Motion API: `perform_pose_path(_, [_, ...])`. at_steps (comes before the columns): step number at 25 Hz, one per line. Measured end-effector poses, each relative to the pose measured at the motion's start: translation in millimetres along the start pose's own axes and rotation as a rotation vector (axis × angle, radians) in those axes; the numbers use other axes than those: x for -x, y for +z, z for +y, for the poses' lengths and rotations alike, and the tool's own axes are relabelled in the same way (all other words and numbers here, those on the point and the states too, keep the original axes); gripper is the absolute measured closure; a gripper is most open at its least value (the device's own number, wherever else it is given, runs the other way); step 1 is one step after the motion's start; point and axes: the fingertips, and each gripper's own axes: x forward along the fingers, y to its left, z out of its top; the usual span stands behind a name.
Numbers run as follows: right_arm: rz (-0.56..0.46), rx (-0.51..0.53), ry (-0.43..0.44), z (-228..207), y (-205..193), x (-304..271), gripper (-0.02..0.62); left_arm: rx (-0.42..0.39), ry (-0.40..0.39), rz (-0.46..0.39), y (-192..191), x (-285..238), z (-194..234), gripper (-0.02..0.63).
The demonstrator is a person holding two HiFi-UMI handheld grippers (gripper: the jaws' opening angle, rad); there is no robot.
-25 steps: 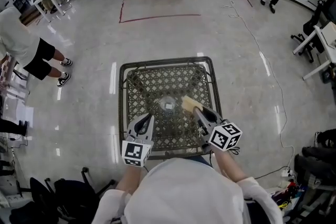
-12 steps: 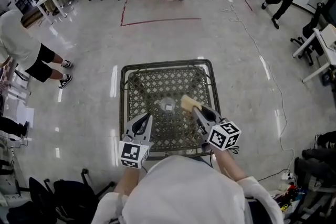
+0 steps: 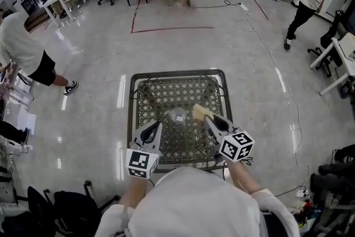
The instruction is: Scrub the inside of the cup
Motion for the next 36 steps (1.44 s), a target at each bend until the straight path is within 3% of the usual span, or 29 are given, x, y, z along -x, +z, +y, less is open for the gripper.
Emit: perform_pose_path(36, [-0.011,0.040,-0.032,9.8,-6.7,0.3,0.505,0.016,-0.015,-0.026,-7.6,6.5,0.7,0.571])
